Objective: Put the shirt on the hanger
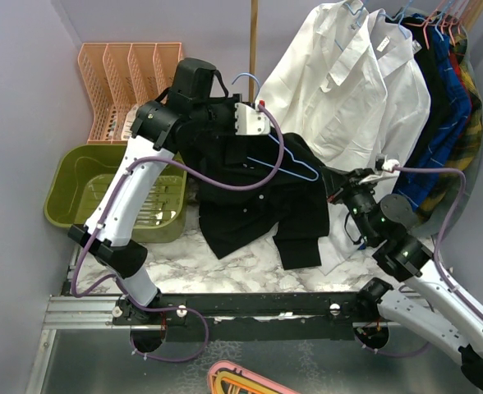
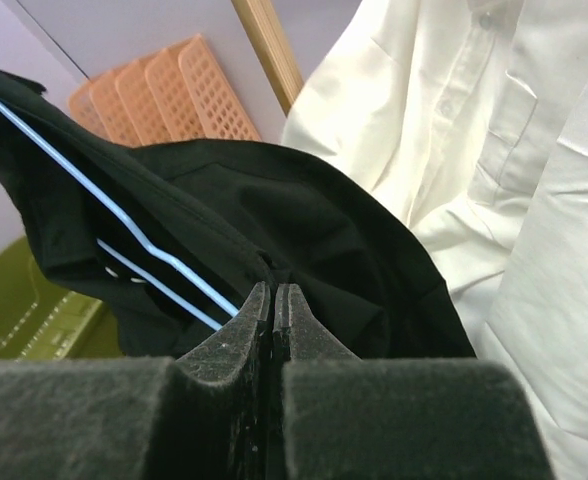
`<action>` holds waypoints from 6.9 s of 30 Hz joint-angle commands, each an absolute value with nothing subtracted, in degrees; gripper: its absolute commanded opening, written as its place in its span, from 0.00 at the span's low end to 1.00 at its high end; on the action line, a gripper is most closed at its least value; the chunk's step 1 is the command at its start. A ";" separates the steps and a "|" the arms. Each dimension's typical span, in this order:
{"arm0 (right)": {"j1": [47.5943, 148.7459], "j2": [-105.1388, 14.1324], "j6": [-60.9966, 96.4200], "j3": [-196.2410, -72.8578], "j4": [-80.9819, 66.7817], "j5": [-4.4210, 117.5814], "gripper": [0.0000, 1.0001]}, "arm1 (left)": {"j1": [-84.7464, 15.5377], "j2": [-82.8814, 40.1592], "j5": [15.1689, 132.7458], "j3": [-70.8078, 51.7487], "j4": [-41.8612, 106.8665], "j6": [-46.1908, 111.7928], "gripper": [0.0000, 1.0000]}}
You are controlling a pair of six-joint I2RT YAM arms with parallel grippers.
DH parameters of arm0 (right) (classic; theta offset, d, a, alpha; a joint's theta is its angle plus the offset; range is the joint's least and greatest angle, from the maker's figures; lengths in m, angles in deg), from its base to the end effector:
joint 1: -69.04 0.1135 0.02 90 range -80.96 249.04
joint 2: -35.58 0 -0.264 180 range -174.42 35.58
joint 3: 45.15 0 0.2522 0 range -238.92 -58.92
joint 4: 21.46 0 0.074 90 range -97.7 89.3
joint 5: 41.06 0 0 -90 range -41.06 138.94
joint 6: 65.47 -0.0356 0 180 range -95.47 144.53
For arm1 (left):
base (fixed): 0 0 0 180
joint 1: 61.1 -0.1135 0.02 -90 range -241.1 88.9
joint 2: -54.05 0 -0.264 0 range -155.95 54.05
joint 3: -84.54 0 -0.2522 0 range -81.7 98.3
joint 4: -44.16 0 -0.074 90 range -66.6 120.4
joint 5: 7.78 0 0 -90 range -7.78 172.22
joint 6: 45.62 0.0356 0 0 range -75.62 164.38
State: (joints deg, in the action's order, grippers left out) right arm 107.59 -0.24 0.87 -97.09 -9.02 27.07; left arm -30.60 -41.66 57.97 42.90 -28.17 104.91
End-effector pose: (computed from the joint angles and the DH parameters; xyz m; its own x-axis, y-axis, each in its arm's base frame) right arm 0.1295 0.0862 0.3449 -0.0695 0.4209 -0.9045 -0.2836 0.8609 0.4224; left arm 0.2720 -0.1772 0.4943 0.4607 0.6499 -0.6045 0.7504 0.0786 0.6563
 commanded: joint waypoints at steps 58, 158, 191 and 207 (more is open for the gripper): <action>105.87 -27.08 -12.58 -88.81 -61.98 54.59 1.00 | -30.85 -31.42 74.76 40.20 -6.49 99.70 0.00; 98.22 -21.94 30.99 -112.34 -9.90 36.11 0.01 | -31.39 -22.33 91.23 11.55 17.79 130.91 0.00; 101.45 -29.70 -2.43 -123.27 -14.92 77.28 0.01 | -23.27 -28.24 87.34 18.72 0.73 93.83 0.00; 122.02 -45.83 -11.98 -125.70 -25.44 60.09 0.01 | -21.20 -34.11 92.38 30.03 3.08 75.66 0.00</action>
